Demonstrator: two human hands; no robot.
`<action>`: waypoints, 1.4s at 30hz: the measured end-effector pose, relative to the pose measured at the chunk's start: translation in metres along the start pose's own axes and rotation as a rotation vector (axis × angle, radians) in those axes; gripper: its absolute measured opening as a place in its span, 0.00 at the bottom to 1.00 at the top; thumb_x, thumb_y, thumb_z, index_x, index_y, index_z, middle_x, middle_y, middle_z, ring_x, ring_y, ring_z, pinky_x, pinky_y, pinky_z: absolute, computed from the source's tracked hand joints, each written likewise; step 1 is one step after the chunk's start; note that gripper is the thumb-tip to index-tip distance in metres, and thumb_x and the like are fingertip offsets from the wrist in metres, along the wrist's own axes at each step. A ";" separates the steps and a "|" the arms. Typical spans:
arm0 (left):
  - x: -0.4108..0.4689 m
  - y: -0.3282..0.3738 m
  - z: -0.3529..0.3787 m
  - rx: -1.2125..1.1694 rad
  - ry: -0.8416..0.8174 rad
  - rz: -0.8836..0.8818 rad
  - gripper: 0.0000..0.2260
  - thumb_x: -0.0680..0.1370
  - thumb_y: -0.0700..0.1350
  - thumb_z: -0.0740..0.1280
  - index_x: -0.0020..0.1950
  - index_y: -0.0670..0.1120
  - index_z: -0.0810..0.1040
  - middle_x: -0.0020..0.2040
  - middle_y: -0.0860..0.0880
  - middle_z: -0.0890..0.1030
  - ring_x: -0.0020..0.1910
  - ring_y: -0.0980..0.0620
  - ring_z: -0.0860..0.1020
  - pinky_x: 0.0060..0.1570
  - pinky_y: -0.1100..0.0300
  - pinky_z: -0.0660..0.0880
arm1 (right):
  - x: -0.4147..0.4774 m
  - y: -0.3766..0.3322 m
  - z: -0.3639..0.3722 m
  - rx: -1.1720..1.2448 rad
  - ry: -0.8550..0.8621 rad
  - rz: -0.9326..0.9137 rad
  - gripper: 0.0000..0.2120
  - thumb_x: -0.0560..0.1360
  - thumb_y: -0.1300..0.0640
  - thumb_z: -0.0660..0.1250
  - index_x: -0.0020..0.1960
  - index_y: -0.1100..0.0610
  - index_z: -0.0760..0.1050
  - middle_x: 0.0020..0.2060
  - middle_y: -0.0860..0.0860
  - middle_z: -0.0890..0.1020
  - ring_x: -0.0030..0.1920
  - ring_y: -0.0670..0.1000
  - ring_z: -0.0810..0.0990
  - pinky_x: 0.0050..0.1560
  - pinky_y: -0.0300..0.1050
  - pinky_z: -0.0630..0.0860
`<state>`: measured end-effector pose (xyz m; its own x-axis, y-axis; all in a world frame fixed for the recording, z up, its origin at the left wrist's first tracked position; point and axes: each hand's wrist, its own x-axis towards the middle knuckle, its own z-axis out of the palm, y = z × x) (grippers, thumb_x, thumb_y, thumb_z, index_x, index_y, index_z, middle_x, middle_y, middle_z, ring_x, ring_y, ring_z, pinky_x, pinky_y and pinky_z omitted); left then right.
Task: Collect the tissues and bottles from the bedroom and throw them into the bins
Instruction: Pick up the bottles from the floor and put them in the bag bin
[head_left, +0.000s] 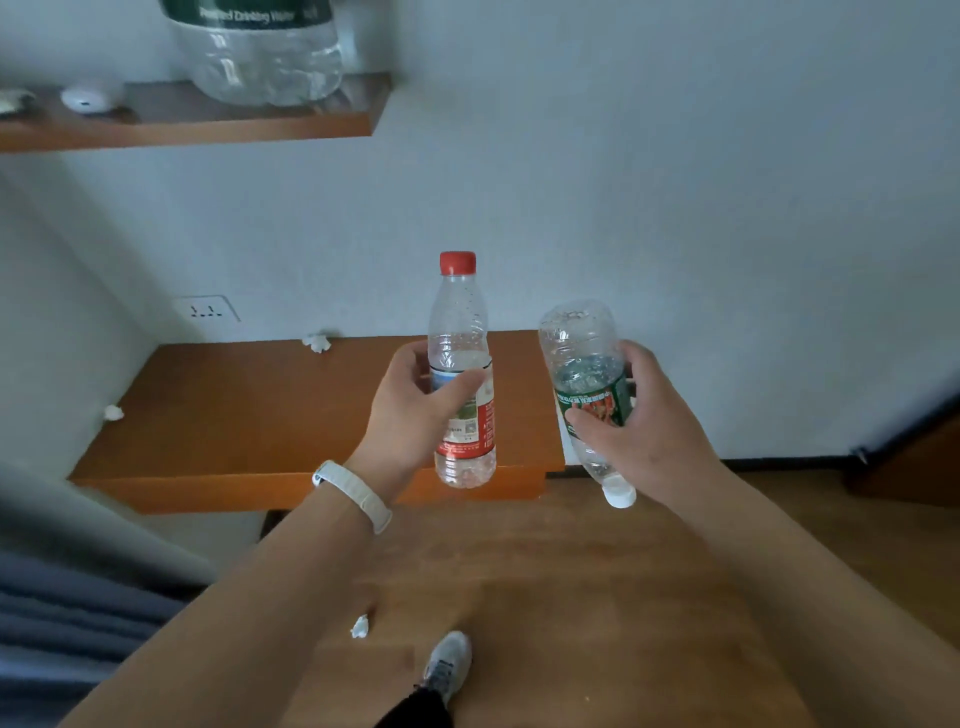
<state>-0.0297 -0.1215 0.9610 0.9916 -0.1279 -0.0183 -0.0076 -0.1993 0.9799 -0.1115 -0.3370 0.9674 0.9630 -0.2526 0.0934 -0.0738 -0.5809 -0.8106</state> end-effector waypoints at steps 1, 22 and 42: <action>0.011 0.000 0.004 -0.003 -0.020 0.001 0.20 0.73 0.50 0.73 0.62 0.50 0.73 0.53 0.53 0.82 0.48 0.55 0.82 0.48 0.57 0.80 | 0.005 0.000 -0.004 -0.002 0.019 0.019 0.29 0.69 0.49 0.74 0.61 0.34 0.60 0.52 0.33 0.74 0.50 0.28 0.72 0.45 0.33 0.70; 0.144 0.020 0.164 -0.034 -0.769 0.042 0.20 0.75 0.49 0.71 0.64 0.49 0.71 0.54 0.52 0.80 0.50 0.53 0.81 0.45 0.61 0.77 | 0.032 0.027 -0.075 -0.179 0.556 0.402 0.27 0.70 0.51 0.74 0.58 0.33 0.61 0.51 0.34 0.75 0.51 0.31 0.74 0.43 0.31 0.71; 0.011 0.104 0.488 0.126 -1.041 0.227 0.18 0.76 0.51 0.69 0.64 0.50 0.72 0.56 0.53 0.81 0.52 0.51 0.81 0.57 0.47 0.78 | -0.109 0.212 -0.323 -0.210 0.861 0.594 0.32 0.68 0.46 0.74 0.66 0.39 0.61 0.55 0.36 0.72 0.54 0.37 0.74 0.53 0.39 0.72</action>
<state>-0.0822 -0.6175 0.9662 0.3686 -0.9279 -0.0570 -0.2504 -0.1581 0.9551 -0.3160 -0.6822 0.9724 0.2565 -0.9532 0.1600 -0.5934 -0.2859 -0.7524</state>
